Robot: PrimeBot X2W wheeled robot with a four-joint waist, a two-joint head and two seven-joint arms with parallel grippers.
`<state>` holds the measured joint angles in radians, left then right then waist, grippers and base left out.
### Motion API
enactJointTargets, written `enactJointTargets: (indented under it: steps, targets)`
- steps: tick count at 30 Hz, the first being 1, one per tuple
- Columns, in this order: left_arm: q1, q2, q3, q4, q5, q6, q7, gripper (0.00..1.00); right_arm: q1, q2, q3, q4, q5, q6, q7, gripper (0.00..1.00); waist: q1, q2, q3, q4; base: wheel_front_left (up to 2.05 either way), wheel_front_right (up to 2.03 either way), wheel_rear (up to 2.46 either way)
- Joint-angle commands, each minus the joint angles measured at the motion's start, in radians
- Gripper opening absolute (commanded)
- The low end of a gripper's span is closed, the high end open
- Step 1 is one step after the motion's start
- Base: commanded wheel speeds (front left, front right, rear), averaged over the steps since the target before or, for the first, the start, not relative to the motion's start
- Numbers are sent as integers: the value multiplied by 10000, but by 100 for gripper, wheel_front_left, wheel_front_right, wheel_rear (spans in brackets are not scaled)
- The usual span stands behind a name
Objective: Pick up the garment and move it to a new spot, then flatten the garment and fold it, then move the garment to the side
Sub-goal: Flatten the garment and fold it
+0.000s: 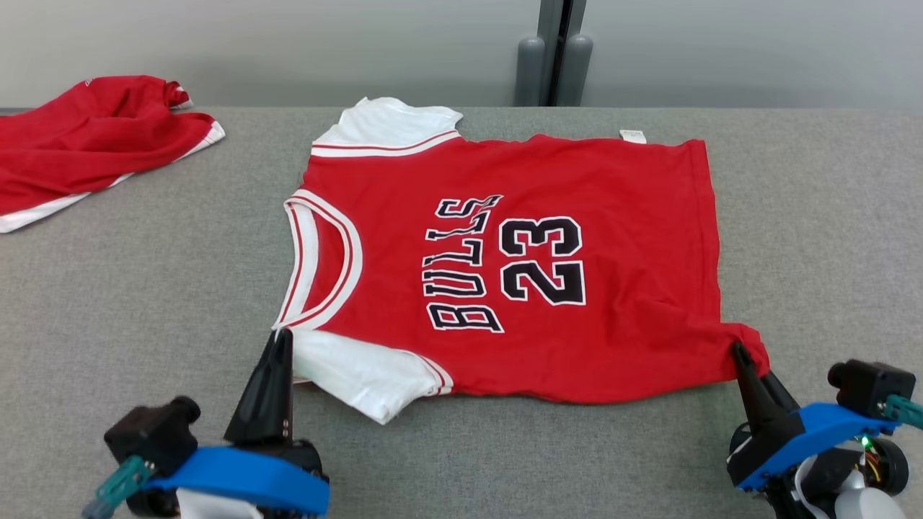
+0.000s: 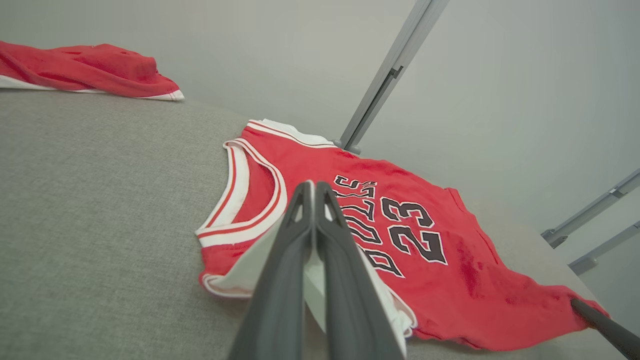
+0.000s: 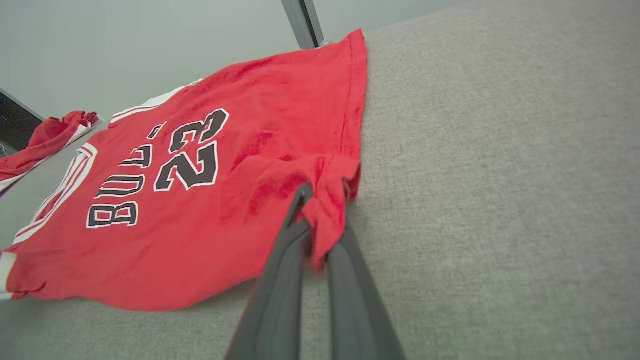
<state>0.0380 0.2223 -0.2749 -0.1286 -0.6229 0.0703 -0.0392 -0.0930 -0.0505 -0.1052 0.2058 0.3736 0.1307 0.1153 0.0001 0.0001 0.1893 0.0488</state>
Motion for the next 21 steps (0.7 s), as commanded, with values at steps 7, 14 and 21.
enactJointTargets:
  steps: [7,14,21]
  targets:
    - [-2126,51,-146,1645,300,-535,-179,0,-1210,-10,-22,944,76,2,255,0,-1,-1,246,-47,0,0,0]
    - [-4304,110,-327,3698,533,-915,136,0,-2677,-9,-119,1947,-193,2,613,0,-1,-1,386,-227,0,0,0]
    - [-5851,-59,-435,5713,651,-1125,41,0,-3964,-13,-188,2957,-787,2,983,0,-1,-1,572,-357,0,0,0]
